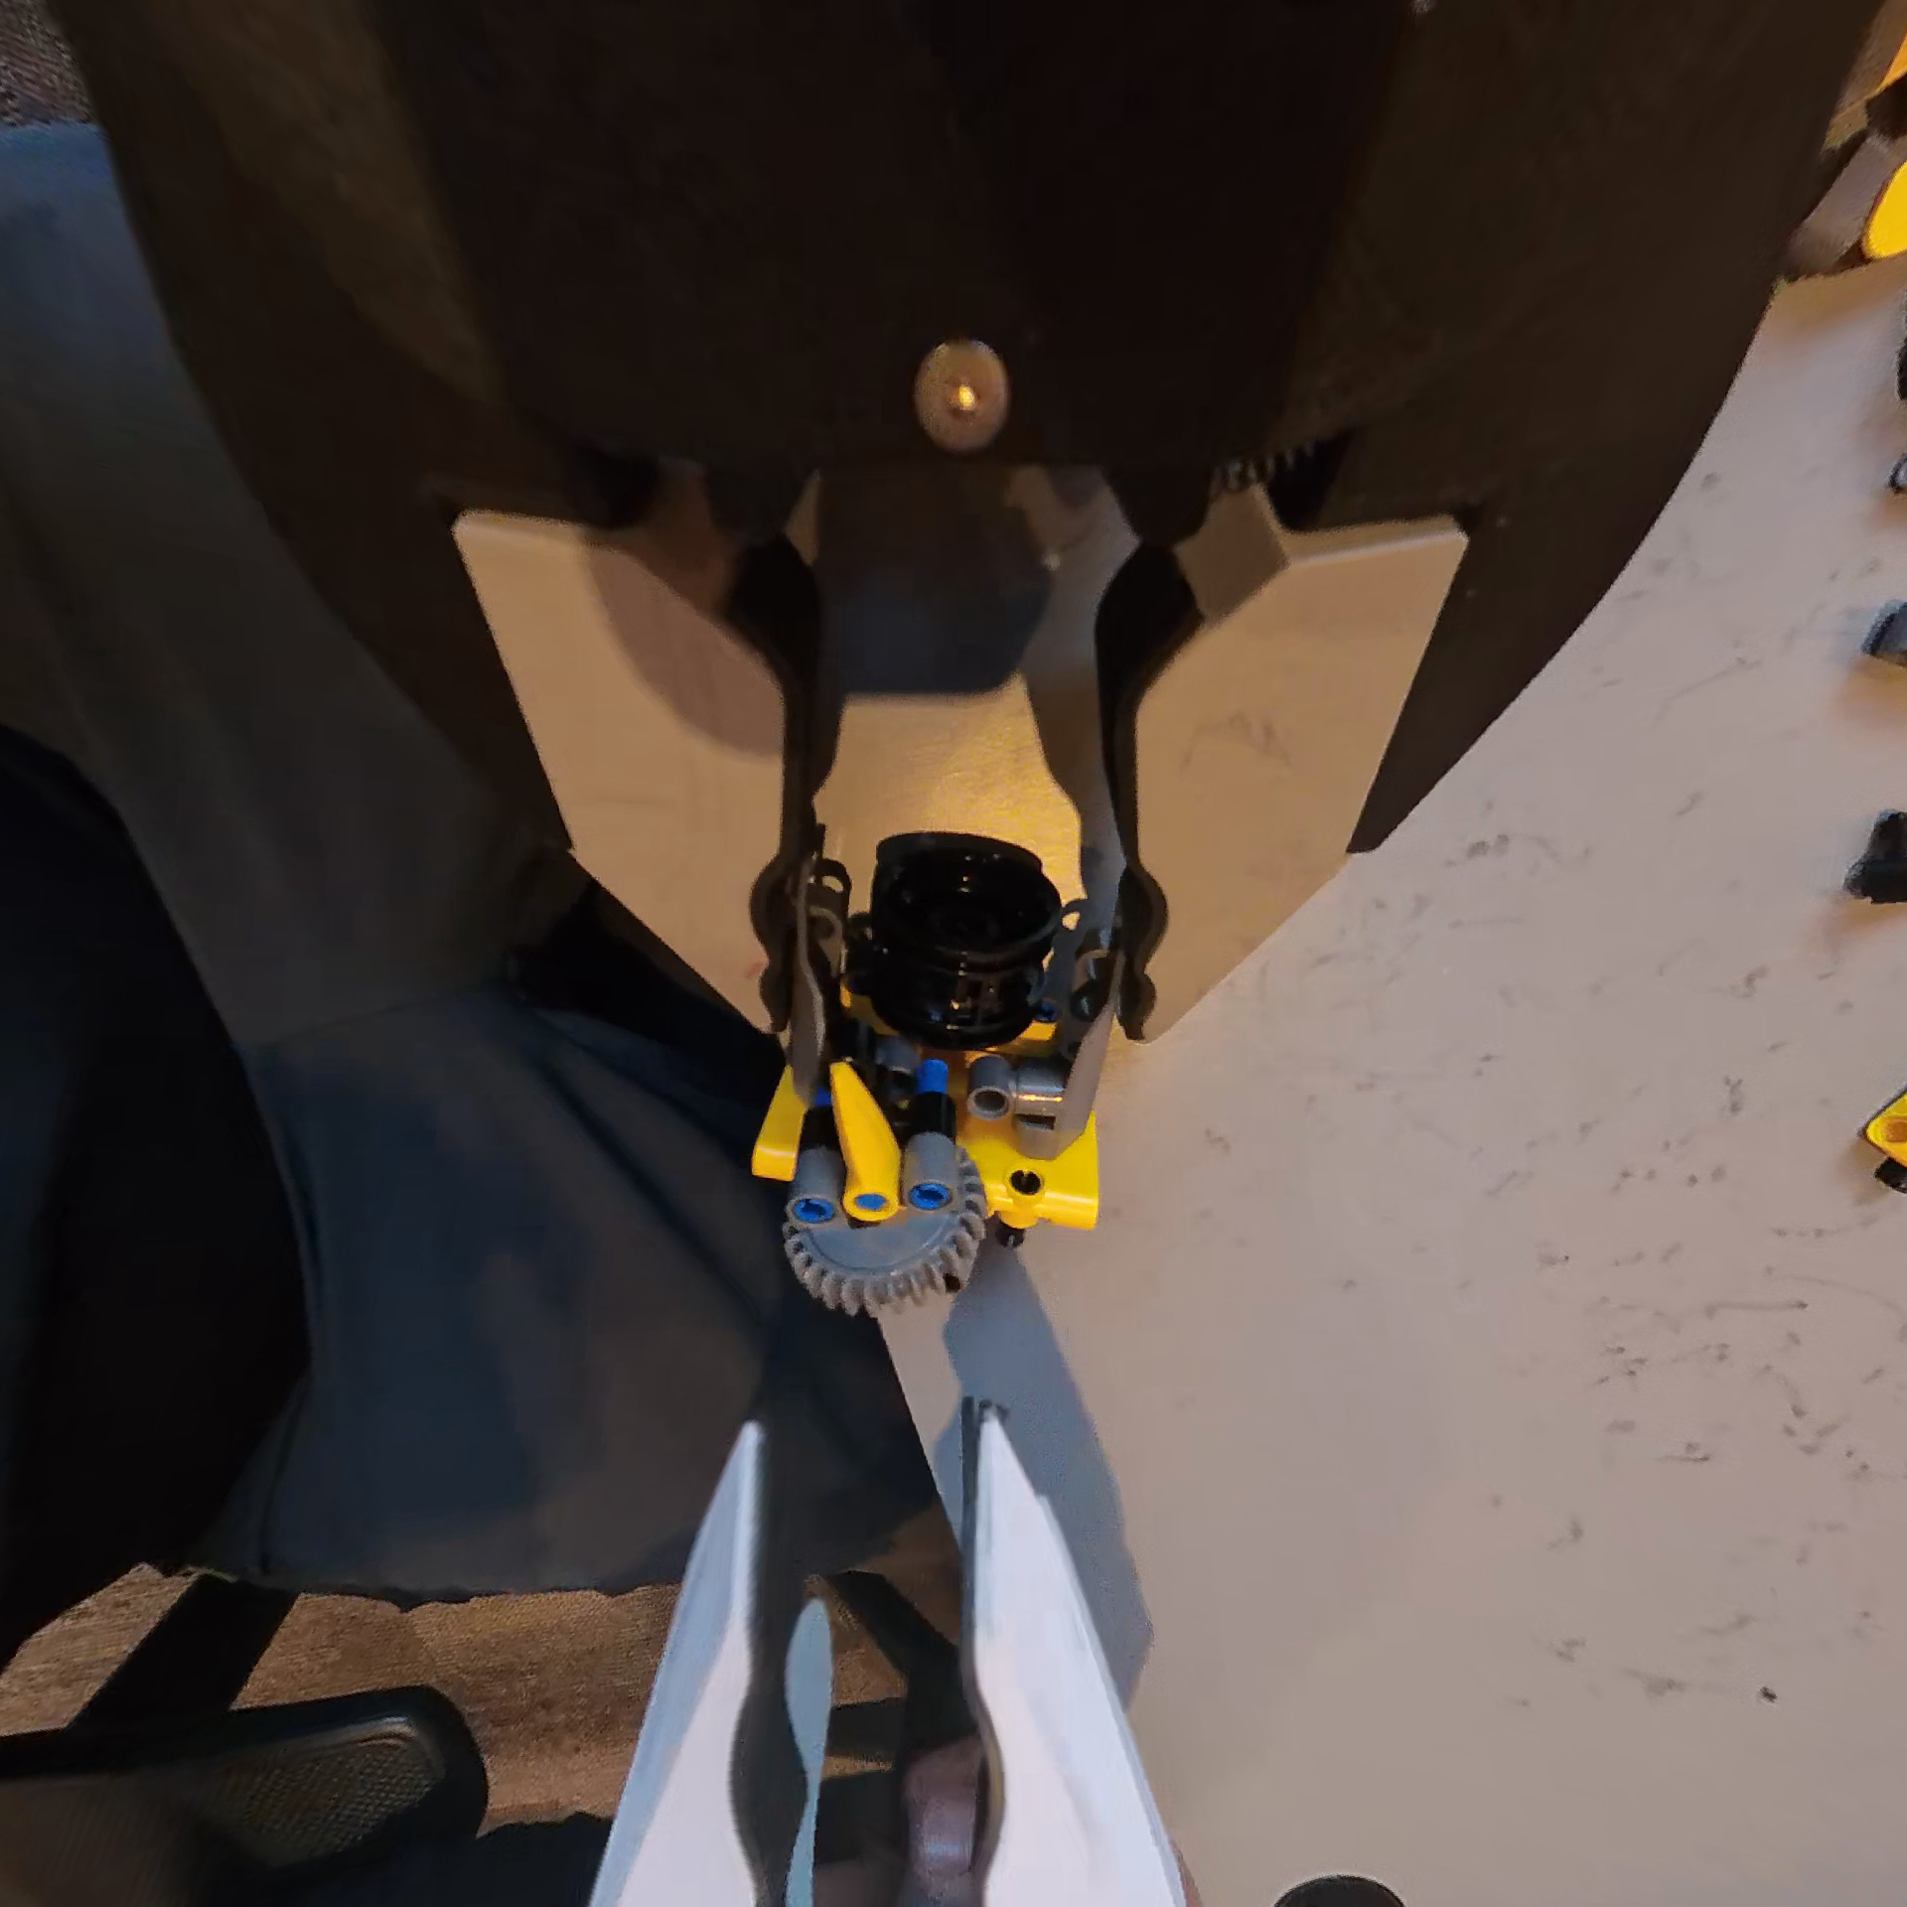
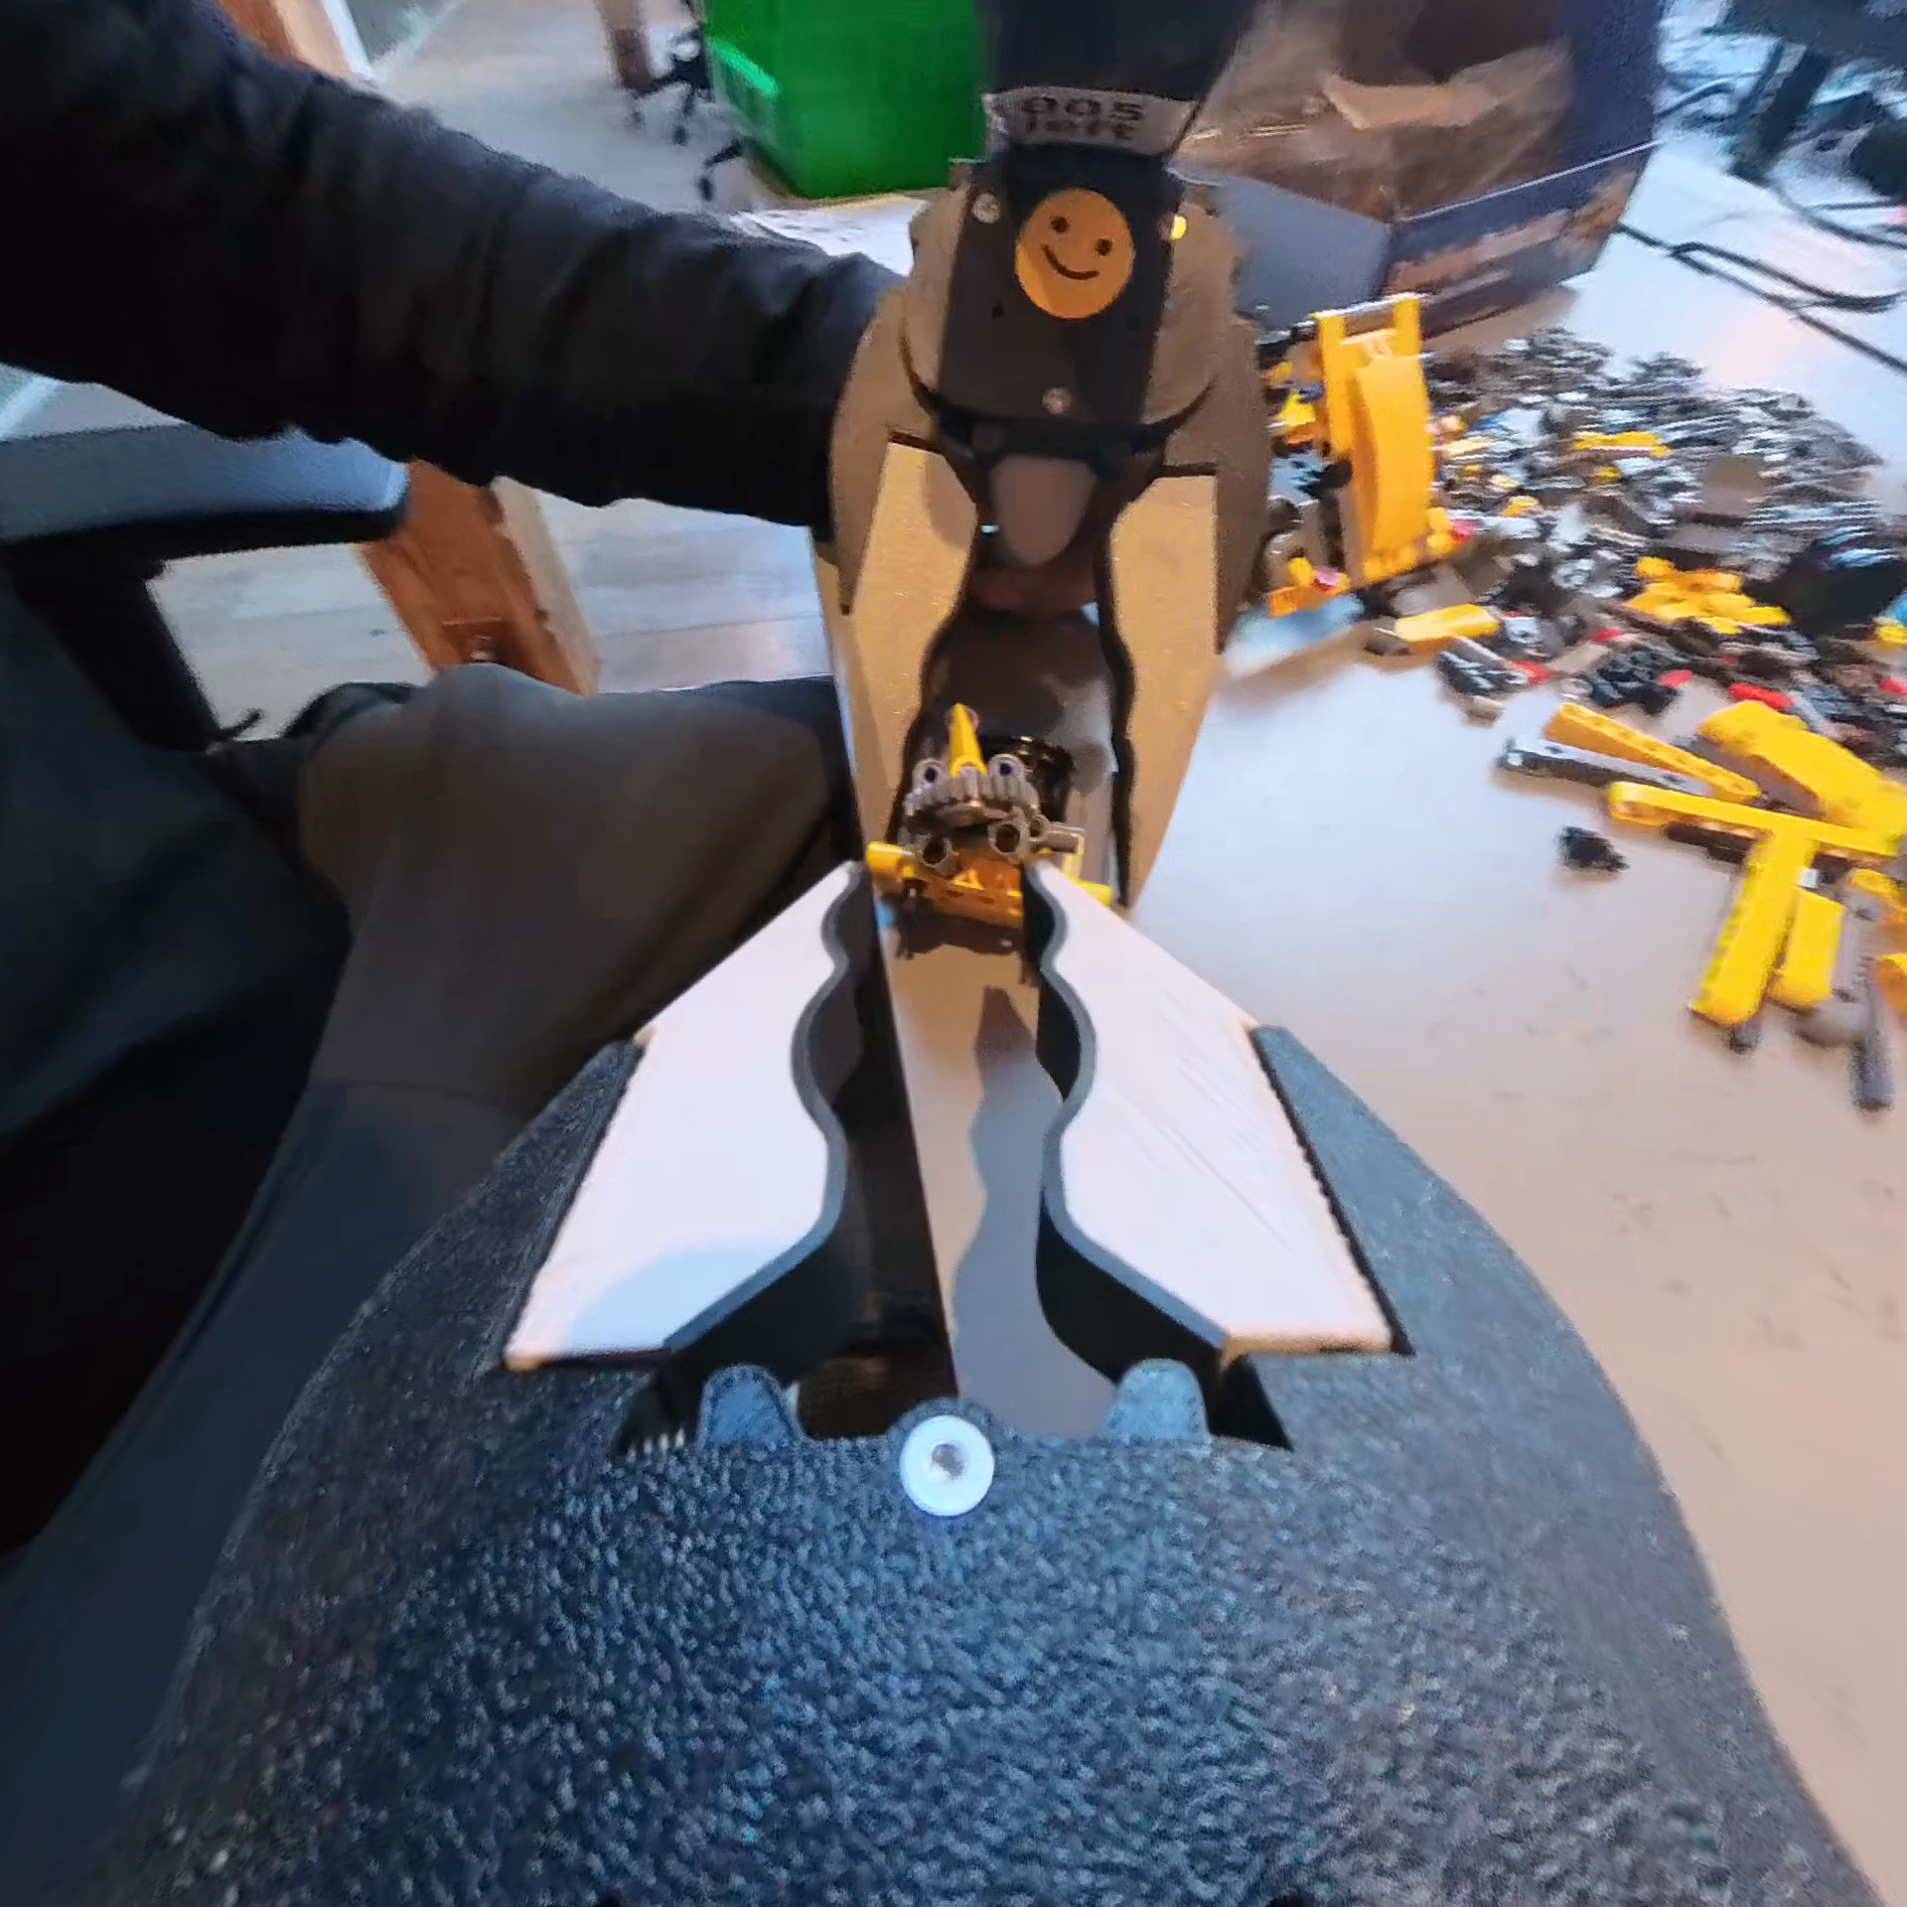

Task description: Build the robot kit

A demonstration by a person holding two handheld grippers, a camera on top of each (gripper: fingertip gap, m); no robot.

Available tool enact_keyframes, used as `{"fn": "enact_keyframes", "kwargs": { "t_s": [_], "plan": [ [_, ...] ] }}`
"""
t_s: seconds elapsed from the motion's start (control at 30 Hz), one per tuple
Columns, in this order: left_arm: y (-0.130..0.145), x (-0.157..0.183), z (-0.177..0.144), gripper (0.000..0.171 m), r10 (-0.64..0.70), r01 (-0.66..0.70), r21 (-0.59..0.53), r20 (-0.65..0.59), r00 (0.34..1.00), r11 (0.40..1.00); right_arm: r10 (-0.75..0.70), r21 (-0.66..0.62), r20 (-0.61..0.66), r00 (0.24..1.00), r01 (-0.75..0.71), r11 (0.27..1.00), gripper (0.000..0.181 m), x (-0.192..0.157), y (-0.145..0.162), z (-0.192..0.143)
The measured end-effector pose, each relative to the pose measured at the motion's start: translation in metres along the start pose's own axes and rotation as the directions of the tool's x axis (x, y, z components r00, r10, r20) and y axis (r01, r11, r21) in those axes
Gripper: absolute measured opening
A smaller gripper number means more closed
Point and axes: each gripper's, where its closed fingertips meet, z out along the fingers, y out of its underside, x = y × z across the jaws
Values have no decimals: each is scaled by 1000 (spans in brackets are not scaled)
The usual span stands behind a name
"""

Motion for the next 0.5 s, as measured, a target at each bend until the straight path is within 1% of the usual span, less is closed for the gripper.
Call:
{"fn": "enact_keyframes", "kwargs": {
  "t_s": [0.07, 0.13, 0.27, 0.33, 0.43, 0.5],
  "plan": [
    [0, 0, 0, 62, -4, 4, 1, -6, 1000, 1000, 2, 1, 49, 999, -2, 1000, 45, -6, -2, 2],
    [0, 3, 0, 62, 7, -7, 1, -24, 1000, 1000, -39, -34, 1, 999, 39, 999, 45, -3, 0, 6],
    [0, 7, 0, 62, 17, -17, 2, -48, 999, 1000, -217, -108, -55, 975, 210, 972, 43, 0, 0, 14],
    [-1, 7, 0, 62, 19, -19, 2, -52, 998, 1000, -285, -121, -30, 958, 280, 952, 42, -4, -3, 17],
    [-1, 7, 1, 62, 30, -30, 0, -50, 998, 1000, -431, -151, 12, 902, 428, 891, 43, -7, 0, 20],
    [-1, 7, 1, 62, 34, -34, 0, -53, 998, 999, -474, -160, 38, 880, 473, 866, 43, -4, 0, 22]
  ]
}}
